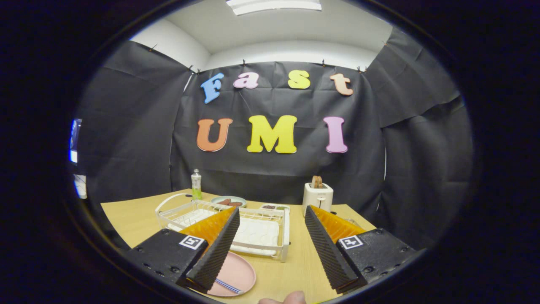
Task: Take the plate from the dish rack, then take the spoon from the basket and place it into the plate.
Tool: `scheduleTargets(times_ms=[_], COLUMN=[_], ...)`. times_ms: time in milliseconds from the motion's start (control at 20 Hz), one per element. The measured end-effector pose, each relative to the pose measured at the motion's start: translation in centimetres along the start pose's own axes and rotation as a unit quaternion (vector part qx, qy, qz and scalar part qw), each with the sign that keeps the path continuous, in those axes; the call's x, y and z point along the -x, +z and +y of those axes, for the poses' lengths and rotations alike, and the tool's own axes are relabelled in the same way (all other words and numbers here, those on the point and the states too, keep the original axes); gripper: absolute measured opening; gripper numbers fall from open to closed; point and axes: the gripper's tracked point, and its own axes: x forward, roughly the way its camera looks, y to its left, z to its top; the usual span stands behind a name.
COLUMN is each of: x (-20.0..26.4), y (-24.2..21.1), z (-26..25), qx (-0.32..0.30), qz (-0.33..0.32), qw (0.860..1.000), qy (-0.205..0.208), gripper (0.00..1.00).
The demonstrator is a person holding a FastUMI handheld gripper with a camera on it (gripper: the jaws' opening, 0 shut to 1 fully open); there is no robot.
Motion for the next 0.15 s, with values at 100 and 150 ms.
scheduleTargets(times_ms=[100, 150], x=[-0.23, -0.29], y=[0.02, 0.07], z=[-0.07, -0.10], qx=[-0.002, -0.002], qz=[0.001, 0.002], qw=[1.000, 1.000], qy=[0.000, 0.000], gripper=[1.00, 1.00])
